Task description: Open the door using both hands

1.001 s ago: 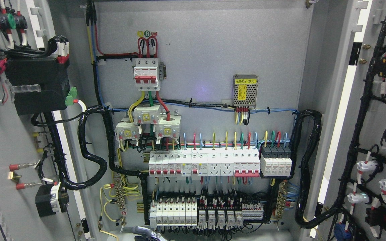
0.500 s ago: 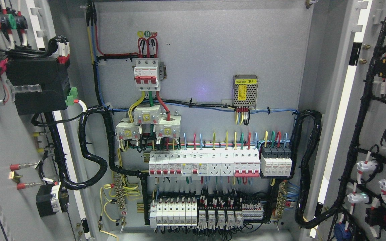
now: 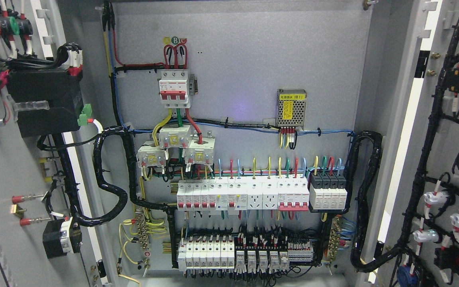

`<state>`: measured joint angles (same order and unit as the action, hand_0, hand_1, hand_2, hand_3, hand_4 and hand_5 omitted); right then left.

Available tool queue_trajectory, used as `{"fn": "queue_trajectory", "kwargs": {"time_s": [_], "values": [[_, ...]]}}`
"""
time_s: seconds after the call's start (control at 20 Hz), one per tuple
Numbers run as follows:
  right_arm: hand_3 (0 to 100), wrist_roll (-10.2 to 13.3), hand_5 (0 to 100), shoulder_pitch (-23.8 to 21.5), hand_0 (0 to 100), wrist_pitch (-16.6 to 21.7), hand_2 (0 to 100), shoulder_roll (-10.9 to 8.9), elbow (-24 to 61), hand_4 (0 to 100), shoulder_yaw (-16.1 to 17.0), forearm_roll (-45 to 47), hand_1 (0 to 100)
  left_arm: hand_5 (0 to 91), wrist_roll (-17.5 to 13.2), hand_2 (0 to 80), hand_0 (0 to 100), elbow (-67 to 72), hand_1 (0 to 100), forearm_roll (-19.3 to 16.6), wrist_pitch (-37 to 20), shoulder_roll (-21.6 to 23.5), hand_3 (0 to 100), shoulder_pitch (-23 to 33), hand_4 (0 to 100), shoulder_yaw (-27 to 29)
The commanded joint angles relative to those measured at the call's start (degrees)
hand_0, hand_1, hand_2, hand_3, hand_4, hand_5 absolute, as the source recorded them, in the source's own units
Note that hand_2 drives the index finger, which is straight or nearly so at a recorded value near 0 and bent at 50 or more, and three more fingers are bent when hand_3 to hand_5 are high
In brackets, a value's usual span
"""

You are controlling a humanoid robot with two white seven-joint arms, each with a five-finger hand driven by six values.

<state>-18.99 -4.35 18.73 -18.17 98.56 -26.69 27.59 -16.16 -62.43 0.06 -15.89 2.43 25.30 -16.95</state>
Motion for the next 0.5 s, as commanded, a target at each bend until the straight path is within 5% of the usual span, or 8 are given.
{"fn": "queue_trajectory", "kwargs": {"time_s": [0.0, 0.45], "values": [[0, 0.0, 0, -7.7, 11, 2.4, 0, -6.34, 3.3, 0, 6.6, 0.0, 0, 0.0, 0.1, 0.0, 0, -25.4, 0, -1.7, -1.4, 3.9, 0, 4.3, 3, -2.2], [0, 0.0, 0, -15.5, 11, 11.8, 0, -8.72, 9.7, 0, 13.7, 0.1, 0, 0.0, 0.2, 0.0, 0, -35.5, 0, -1.4, -2.5, 4.4, 0, 7.7, 3, -0.8]]}}
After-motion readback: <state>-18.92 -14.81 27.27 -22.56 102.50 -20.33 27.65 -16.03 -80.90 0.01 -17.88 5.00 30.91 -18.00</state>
